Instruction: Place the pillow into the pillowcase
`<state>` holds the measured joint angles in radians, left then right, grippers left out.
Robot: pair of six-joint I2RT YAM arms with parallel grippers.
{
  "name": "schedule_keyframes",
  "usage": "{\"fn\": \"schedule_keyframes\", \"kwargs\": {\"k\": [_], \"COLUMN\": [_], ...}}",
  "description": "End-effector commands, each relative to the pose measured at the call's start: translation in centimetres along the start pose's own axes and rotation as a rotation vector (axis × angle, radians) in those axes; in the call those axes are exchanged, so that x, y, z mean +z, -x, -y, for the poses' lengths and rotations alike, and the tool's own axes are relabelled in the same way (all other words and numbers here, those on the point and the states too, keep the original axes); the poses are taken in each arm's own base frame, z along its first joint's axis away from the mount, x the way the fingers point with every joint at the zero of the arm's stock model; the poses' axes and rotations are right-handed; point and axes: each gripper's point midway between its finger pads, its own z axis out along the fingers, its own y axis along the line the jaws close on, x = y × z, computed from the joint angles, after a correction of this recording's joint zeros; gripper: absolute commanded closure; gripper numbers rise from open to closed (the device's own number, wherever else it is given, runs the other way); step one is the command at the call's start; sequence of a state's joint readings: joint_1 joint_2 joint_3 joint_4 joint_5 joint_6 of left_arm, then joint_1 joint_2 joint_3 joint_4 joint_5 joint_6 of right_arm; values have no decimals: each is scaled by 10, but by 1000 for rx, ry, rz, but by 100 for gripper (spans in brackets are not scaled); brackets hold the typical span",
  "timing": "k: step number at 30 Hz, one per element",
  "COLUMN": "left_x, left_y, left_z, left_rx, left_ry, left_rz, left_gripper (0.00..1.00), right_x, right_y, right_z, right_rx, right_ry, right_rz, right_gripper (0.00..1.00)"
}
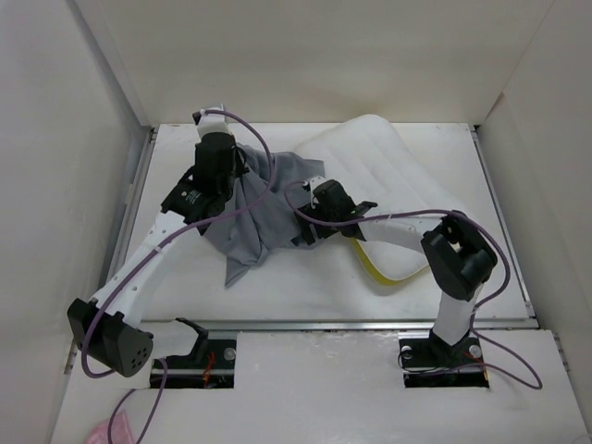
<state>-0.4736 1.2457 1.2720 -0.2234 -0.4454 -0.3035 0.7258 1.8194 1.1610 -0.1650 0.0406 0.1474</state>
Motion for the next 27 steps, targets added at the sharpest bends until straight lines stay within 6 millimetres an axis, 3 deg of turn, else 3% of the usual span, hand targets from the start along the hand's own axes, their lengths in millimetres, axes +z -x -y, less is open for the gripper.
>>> {"fn": "schedule_keyframes", "kwargs": {"k": [1,2,4,5,6,7,8,10,11,12,15,16,19,21,22,23,24,27], "left_x": [-17,-17,-21,-22,-23,-25,-27,-31,-40,-44,-71,-80,-112,-137,-143,-161,-169,-207], "left_y": [36,37,44,43,48,55,60,71,88,98,133,144,172,194,200,214,216,236], "left_z": [-5,-7,-8,-11,-10,-10,-10,-18,-20,-27,-41,-49,-71,-86,-89,-99,-102,-120], "left_rx": [-61,-62,-72,-68,-74,-82,-75,-74,-88,-103,-116,-132,-167,-204,-203,-229,-232,-268], "left_ry": [7,17,20,34,30,34,31,74,84,122,159,189,257,285,299,323,322,326], "left_rz": [96,100,119,116,126,141,150,178,218,247,332,369,462,528,541,579,590,668], "left_gripper": [100,100,100,100,100,100,100,100,100,100,100,100,100,100,100,100,100,100], "right_x": [22,31,34,36,32,25,13,-41,-67,-119,-207,-251,-335,-373,-395,-426,-434,-487], "right_y": [-2,-9,-3,-6,0,3,13,62,85,114,156,167,181,181,184,185,183,179], "right_z": [4,3,0,0,2,7,8,12,21,24,49,57,99,124,127,134,134,139], "right_rx": [45,44,53,53,66,66,49,20,16,26,38,62,166,228,253,256,245,259], "right_ry": [-17,-9,2,0,-15,-42,-54,-76,-128,-145,-278,-310,-475,-589,-604,-643,-649,-683], "right_rz": [17,-8,1,-8,10,14,21,157,230,343,551,640,784,838,879,928,937,1027], "right_gripper": [15,19,39,55,86,98,100,100,100,100,100,100,100,100,100,100,100,100]}}
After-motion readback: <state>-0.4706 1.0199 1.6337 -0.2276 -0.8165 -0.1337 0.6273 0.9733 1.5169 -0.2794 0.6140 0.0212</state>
